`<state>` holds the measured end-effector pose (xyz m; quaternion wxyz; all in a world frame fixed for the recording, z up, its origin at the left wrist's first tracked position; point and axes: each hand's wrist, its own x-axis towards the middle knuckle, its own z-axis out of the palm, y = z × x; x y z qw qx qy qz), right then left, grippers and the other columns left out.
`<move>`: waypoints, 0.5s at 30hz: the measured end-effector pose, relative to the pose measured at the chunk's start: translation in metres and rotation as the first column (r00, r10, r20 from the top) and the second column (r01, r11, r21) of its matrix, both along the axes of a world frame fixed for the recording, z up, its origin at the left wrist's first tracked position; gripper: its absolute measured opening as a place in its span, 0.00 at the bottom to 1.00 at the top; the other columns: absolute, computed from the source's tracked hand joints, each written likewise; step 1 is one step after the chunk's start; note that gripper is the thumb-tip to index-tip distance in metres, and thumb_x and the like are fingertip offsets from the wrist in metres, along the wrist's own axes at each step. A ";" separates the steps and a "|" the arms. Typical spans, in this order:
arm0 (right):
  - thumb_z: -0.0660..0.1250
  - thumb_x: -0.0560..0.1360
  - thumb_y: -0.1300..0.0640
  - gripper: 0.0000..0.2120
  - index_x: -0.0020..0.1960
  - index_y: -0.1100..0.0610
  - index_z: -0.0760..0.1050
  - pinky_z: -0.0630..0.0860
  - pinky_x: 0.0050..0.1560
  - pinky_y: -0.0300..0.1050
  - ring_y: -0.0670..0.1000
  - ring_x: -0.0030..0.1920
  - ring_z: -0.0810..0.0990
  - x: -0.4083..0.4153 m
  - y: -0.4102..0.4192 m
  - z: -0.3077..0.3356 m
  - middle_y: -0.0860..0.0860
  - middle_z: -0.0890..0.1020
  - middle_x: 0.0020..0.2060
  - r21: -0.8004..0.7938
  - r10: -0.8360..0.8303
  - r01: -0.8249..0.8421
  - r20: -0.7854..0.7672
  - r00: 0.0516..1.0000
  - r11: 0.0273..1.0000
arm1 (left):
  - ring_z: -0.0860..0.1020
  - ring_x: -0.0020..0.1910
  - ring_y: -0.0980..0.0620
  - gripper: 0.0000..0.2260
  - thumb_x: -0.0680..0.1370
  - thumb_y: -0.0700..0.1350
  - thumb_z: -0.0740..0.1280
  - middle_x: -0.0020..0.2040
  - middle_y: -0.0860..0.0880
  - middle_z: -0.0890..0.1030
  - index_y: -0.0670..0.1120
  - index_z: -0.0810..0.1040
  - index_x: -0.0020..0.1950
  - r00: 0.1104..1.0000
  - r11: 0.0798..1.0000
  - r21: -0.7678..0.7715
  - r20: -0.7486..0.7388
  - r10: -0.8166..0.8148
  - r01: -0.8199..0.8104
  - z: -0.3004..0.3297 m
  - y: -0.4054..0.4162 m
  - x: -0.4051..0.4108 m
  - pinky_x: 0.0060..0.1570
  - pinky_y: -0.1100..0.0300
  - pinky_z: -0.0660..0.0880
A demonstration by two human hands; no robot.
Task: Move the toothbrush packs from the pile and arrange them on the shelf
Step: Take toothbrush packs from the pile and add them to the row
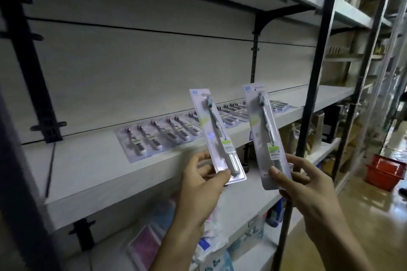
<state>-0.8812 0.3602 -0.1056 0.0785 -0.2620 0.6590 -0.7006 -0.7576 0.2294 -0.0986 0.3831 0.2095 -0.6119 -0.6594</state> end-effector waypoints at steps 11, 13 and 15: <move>0.73 0.70 0.59 0.15 0.53 0.47 0.76 0.74 0.35 0.40 0.45 0.40 0.81 -0.180 0.041 -0.003 0.47 0.82 0.39 0.027 0.016 -0.016 -0.004 1.000 1.000 | 0.79 0.30 0.61 0.13 0.73 0.33 0.70 0.40 0.51 0.85 0.47 0.75 0.53 0.998 0.997 0.033 0.005 0.068 -0.068 -0.007 0.045 -0.167 0.28 0.71 0.71; 0.73 0.70 0.58 0.15 0.54 0.47 0.76 0.74 0.35 0.39 0.45 0.41 0.81 -0.216 0.050 0.001 0.48 0.82 0.40 0.044 0.021 -0.020 -0.017 1.000 0.999 | 0.79 0.31 0.61 0.13 0.73 0.34 0.70 0.40 0.51 0.85 0.47 0.75 0.54 0.996 0.995 0.044 0.010 0.087 -0.087 -0.003 0.058 -0.199 0.28 0.71 0.71; 0.74 0.69 0.56 0.17 0.57 0.48 0.77 0.76 0.37 0.43 0.46 0.41 0.81 -0.250 0.057 0.005 0.48 0.83 0.40 0.067 -0.005 0.009 -0.055 0.998 0.998 | 0.80 0.31 0.61 0.12 0.73 0.34 0.69 0.40 0.50 0.85 0.46 0.75 0.53 0.994 0.993 0.055 0.010 0.108 -0.109 0.002 0.069 -0.228 0.27 0.71 0.71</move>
